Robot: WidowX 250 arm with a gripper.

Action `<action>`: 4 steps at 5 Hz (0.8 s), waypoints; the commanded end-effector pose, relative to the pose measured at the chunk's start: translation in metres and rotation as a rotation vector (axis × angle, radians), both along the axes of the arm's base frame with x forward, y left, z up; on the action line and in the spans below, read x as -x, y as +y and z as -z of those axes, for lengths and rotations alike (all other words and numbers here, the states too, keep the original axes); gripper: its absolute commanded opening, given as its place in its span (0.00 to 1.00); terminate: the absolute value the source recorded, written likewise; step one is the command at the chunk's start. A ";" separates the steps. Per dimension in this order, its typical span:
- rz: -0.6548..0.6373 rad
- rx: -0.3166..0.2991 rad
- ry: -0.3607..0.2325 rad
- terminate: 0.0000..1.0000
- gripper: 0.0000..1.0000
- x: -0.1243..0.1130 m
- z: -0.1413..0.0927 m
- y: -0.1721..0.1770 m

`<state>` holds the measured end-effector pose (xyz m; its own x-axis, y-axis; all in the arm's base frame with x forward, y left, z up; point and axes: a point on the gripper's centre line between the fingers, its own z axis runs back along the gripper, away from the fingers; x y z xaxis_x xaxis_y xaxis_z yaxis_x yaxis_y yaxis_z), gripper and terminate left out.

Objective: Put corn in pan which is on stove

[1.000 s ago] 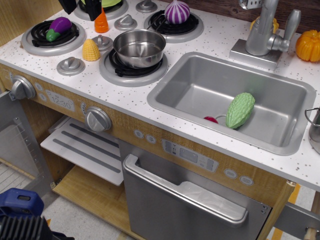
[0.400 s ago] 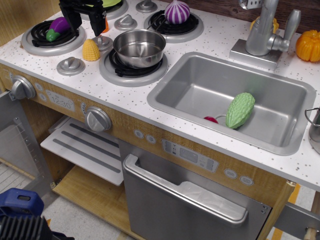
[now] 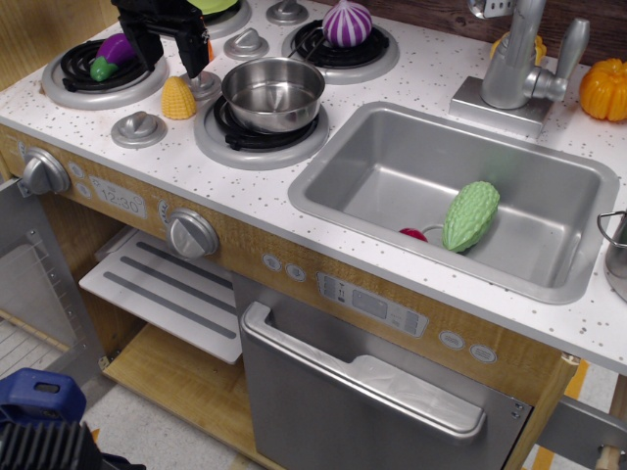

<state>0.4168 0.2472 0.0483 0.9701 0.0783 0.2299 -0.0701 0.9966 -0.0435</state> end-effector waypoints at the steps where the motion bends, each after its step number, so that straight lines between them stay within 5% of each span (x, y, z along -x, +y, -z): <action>1: 0.000 -0.001 -0.045 0.00 1.00 0.001 -0.007 0.005; 3: -0.020 0.015 -0.050 0.00 1.00 0.001 0.008 0.003; 4: -0.030 0.008 -0.053 0.00 0.00 0.003 0.009 0.001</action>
